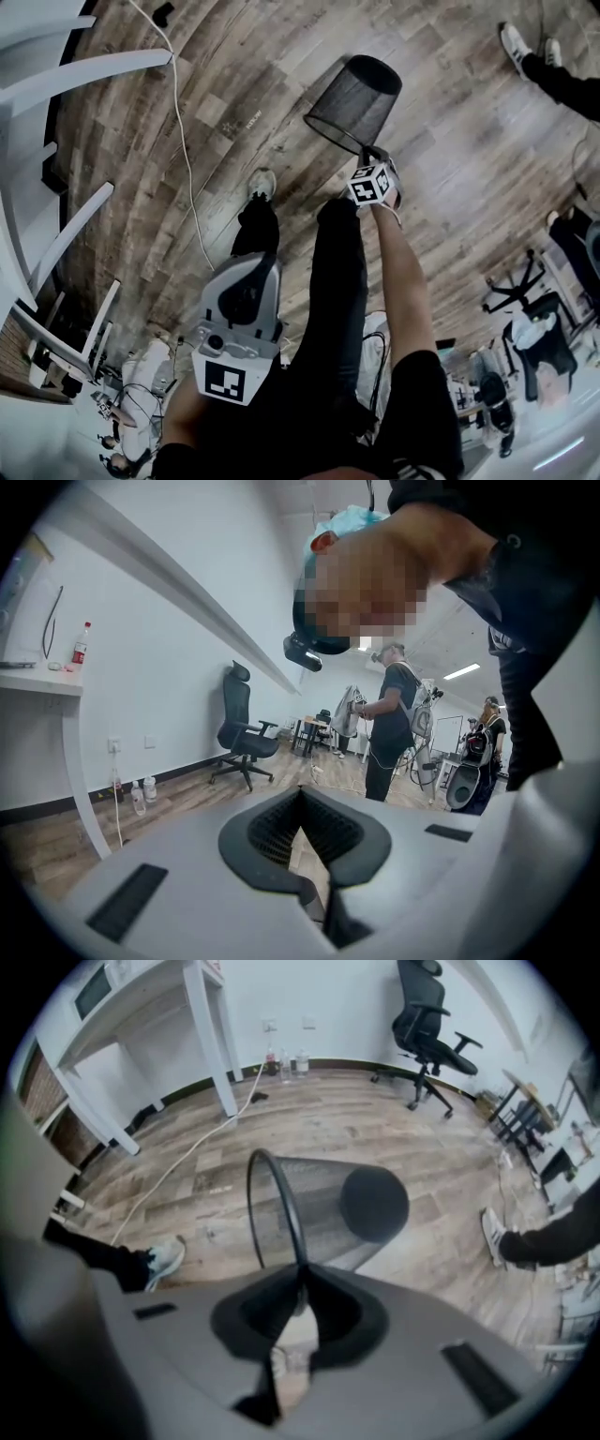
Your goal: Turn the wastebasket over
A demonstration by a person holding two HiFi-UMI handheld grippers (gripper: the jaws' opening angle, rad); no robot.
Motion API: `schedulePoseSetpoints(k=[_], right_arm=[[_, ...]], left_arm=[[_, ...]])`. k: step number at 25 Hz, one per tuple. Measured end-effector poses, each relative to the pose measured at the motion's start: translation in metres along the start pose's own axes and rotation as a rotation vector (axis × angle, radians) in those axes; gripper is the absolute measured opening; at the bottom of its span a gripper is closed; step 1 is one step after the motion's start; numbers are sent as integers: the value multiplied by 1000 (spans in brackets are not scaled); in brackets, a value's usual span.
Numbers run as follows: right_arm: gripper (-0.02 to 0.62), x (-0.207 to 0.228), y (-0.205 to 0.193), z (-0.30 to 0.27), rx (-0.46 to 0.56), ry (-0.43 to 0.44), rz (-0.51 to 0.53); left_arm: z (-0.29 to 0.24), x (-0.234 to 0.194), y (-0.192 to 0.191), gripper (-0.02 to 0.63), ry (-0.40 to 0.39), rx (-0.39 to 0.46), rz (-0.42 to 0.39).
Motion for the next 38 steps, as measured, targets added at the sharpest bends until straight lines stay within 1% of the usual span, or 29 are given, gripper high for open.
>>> schedulePoseSetpoints(k=[4, 9, 12, 17, 20, 21, 23, 25, 29, 33, 35, 38], right_arm=[[55, 15, 9, 11, 13, 5, -55], [54, 26, 22, 21, 13, 69, -131], [55, 33, 25, 24, 31, 81, -168], [55, 42, 33, 36, 38, 112, -257], [55, 49, 32, 45, 36, 138, -336], [55, 50, 30, 47, 33, 142, -363], [54, 50, 25, 52, 24, 151, -412], [55, 47, 20, 56, 11, 163, -446], [55, 38, 11, 62, -11, 192, -505], [54, 29, 3, 71, -30, 216, -544], [54, 25, 3, 79, -31, 234, -564], [54, 19, 4, 98, -18, 260, -602]], left_arm=[[0, 1, 2, 34, 15, -10, 10], [-4, 3, -4, 34, -10, -49, 55], [-6, 6, -8, 34, -1, -70, 59], [-9, 5, -23, 34, 14, -119, 95], [-16, 5, -38, 38, -4, -161, 69], [-18, 5, -44, 47, -15, -182, 58], [-18, 2, -57, 93, -31, -234, 65], [-16, -3, -70, 125, -30, -288, 103], [-16, -15, -97, 169, -3, -358, 172], [-21, -29, -138, 227, 21, -444, 212], [-25, -37, -161, 251, 29, -465, 228], [-29, -49, -198, 269, 52, -519, 295]])
Point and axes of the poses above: the fingertips, and each gripper's own axes: z backward along the fingers, x to its right, y out of its top, the point moved 9 cm from there along z, backward along the fingers, and after that the axes turned 4 degrees about x, right-handed, at the moved point
